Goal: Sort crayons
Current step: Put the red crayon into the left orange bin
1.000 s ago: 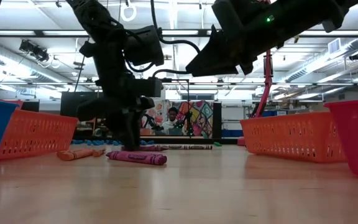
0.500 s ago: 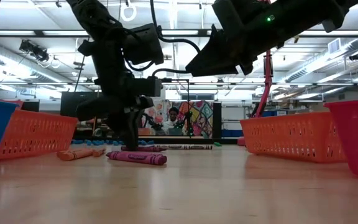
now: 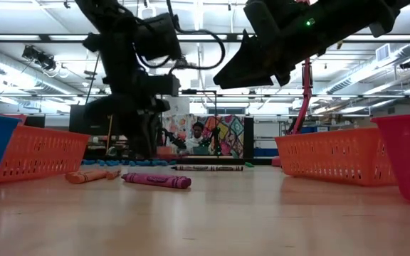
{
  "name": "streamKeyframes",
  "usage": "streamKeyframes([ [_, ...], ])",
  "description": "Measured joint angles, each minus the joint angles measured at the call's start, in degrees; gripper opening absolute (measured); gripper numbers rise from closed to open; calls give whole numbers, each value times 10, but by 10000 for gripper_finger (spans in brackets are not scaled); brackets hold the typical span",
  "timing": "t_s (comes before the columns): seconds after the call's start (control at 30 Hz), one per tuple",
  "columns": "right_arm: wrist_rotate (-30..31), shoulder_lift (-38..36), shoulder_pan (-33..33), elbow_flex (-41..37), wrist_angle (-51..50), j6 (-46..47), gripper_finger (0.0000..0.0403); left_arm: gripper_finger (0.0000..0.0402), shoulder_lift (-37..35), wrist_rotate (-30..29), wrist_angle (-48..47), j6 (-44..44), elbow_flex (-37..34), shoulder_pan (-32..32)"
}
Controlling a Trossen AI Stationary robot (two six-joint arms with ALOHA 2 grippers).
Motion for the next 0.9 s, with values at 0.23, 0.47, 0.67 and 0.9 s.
streamKeyframes([
  [0.23,0,0,1,0,-3,0,139,38,-56,-2,-32,-23,1,-1],
  [0.47,0,0,1,0,-2,1,139,39,-130,-19,-61,-40,1,-9],
  [0.67,-3,0,1,0,-5,4,139,39,-195,-26,-93,-68,2,-18],
  [0.9,-6,0,1,0,-5,6,139,39,-267,-28,-141,-101,2,-29],
])
